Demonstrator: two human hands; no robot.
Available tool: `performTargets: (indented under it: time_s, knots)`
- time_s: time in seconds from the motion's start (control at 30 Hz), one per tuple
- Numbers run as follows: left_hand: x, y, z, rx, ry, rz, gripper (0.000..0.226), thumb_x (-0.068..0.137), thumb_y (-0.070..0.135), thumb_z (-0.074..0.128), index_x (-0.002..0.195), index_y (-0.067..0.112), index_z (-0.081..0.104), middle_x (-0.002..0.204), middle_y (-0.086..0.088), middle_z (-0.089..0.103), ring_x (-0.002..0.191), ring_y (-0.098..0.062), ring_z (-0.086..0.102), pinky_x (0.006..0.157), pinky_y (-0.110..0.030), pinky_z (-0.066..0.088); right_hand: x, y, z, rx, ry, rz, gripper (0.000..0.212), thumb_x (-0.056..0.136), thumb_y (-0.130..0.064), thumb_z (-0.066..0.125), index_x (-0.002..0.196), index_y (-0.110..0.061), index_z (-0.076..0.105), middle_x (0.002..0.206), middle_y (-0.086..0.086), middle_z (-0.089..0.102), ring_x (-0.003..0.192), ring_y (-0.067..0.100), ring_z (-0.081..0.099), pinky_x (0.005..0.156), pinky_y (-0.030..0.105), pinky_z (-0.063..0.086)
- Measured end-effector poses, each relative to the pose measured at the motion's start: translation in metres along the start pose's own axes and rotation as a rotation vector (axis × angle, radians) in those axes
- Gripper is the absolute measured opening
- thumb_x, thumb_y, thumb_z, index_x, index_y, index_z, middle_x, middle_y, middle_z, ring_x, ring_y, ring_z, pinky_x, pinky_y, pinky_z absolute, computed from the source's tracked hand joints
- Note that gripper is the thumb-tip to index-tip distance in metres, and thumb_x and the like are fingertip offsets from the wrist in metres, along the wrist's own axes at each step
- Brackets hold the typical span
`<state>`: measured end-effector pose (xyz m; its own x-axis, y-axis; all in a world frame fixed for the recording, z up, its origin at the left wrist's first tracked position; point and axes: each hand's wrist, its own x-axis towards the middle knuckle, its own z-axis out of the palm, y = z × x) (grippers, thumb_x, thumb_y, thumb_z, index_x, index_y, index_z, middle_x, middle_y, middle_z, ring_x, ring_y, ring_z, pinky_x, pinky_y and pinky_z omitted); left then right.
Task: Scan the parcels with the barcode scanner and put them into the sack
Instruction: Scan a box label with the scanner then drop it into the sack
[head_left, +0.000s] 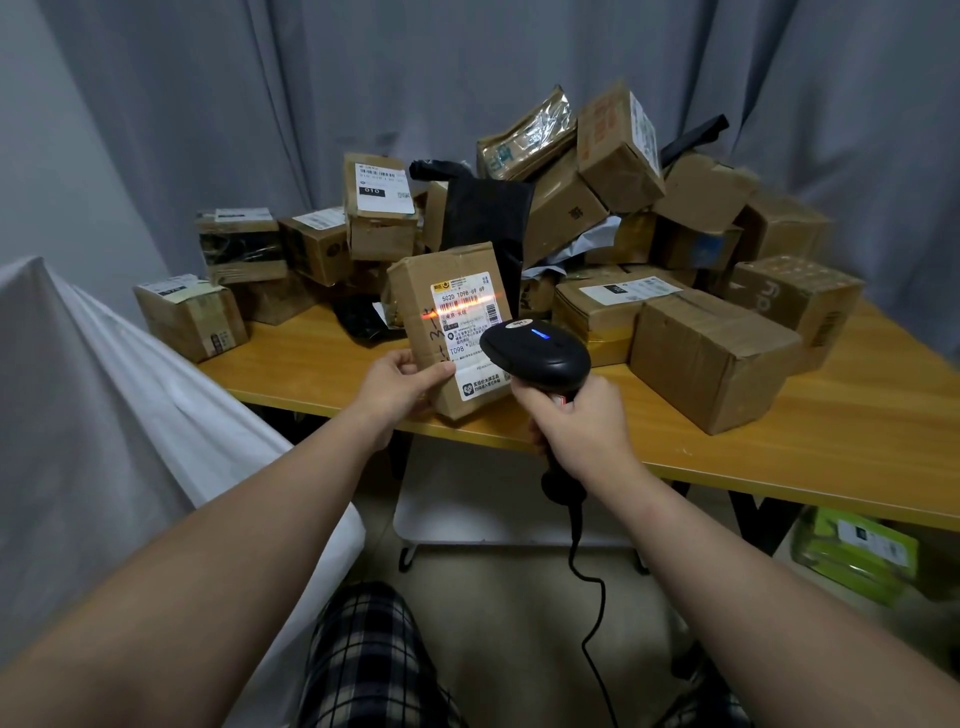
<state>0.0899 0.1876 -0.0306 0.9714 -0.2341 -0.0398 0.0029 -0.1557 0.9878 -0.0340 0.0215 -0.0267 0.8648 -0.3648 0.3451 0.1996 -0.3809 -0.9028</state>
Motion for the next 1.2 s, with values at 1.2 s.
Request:
performTargets:
  time_s: [1.2]
  knots:
    - [-0.102,-0.161,-0.246,0.179,0.827,-0.154,0.063,0.079,0.009,0.076,0.122,0.008,0.029,0.125,-0.013,0.053,0.112,-0.027,0.057,0.095,-0.041,0.048,-0.019,-0.002,0.231,-0.033,-0.649,0.054,0.023,0.074,-0.039,0.074,0.081,-0.019,0.065,0.061,-0.004,0.062,0.062,0.013,0.062,0.065,0.044,0.056]
